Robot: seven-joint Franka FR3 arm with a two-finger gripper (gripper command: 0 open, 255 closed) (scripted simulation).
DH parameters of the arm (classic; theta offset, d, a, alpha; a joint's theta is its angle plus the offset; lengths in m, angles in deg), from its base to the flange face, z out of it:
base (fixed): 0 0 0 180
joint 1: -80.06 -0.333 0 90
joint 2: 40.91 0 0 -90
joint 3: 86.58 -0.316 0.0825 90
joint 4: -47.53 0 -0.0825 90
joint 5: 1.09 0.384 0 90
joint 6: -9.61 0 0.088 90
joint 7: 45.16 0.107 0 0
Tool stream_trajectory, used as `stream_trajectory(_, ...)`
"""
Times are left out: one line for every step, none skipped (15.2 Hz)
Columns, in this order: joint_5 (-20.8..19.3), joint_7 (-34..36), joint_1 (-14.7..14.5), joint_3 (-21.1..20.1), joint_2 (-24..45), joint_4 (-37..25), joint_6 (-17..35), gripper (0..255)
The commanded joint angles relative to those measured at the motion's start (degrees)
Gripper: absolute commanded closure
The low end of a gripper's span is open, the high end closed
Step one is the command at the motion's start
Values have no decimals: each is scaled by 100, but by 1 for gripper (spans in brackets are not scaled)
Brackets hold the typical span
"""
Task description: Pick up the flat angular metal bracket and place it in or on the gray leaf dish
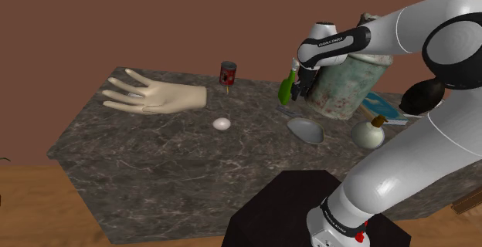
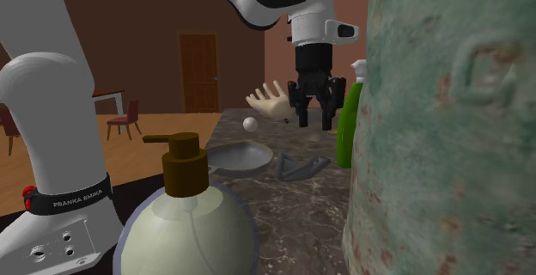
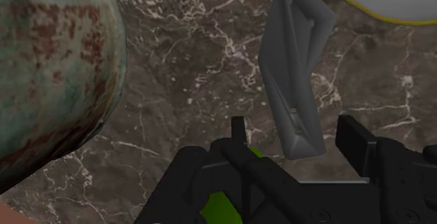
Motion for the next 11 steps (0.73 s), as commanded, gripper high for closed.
stream_trajectory(266, -394, -13, 115, 135, 145, 200, 0)
stream_trajectory(456, -666, -22, 188, 243, 221, 321, 0)
stream_trajectory(657, -948, -31, 255, 360, 290, 434, 0)
stream_trajectory(871, -1240, -37, 313, 486, 353, 538, 0)
stream_trajectory(905, -1286, -35, 318, 505, 362, 553, 0)
stream_trajectory(934, -1308, -35, 320, 559, 394, 634, 0)
stream_trajectory(965, -1331, -36, 322, 614, 425, 715, 0)
stream_trajectory(998, -1355, -37, 324, 670, 455, 795, 0)
stream_trajectory(1033, -1381, -39, 326, 728, 484, 876, 0)
stream_trajectory(1070, -1408, -41, 327, 787, 511, 956, 0)
stream_trajectory(1109, -1436, -42, 328, 848, 537, 1037, 0)
